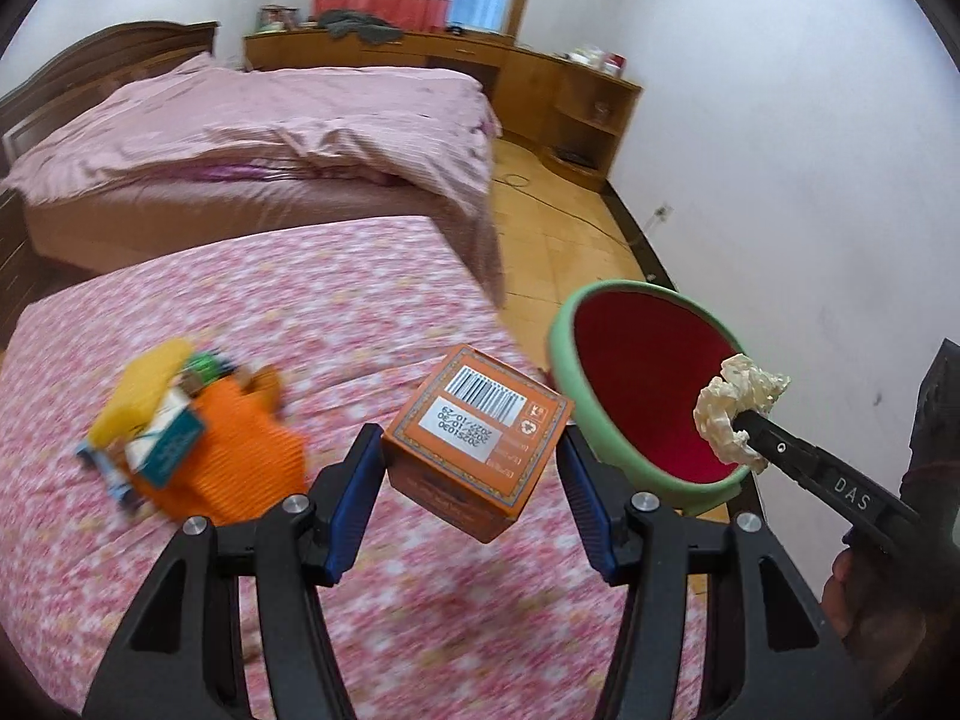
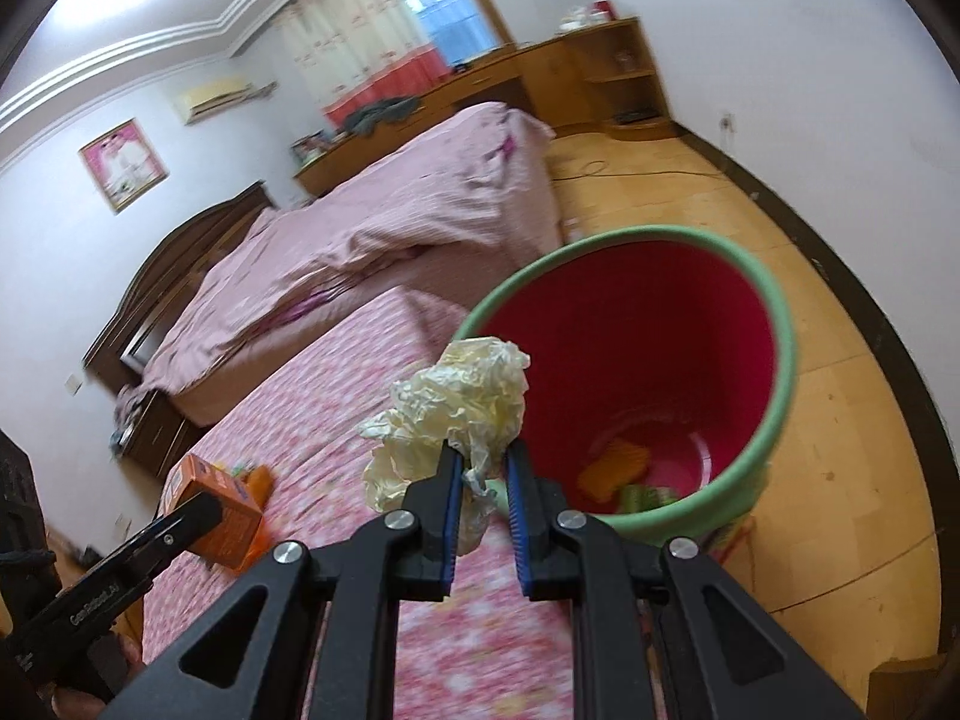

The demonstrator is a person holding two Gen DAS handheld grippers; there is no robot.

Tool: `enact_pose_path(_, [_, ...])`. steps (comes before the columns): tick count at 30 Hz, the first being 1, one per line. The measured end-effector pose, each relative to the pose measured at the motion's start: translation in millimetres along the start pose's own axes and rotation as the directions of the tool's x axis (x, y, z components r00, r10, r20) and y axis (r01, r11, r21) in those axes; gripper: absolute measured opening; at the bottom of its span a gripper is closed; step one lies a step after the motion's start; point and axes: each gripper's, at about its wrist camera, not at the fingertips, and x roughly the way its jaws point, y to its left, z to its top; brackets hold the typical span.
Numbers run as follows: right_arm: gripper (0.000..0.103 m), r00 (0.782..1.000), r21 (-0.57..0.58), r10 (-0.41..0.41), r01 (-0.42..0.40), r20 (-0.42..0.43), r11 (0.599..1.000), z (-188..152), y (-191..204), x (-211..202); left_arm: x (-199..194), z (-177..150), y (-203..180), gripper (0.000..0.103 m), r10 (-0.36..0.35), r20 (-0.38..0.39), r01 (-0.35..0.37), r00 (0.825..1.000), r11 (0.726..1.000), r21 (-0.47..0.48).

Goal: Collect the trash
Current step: 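Carry the orange box and plastic bag over the red bucket with both tools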

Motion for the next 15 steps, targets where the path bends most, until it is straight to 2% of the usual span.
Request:
enact_pose_path(7, [0.020, 0.997, 0.064, -0.077, 0.077, -0.004, 0.995, 15, -40, 6, 28, 9, -36, 0.059, -0.040, -0.031, 0.042, 0.999, 0.997, 0.062])
enact_pose_path(15, [0.022, 0.994, 0.069, -0.111, 0.112, -0.014, 0.991, 22, -62, 13, 61, 15, -61, 0.059, -0.062, -0.067, 0.069, 0.996, 0.992, 0.104])
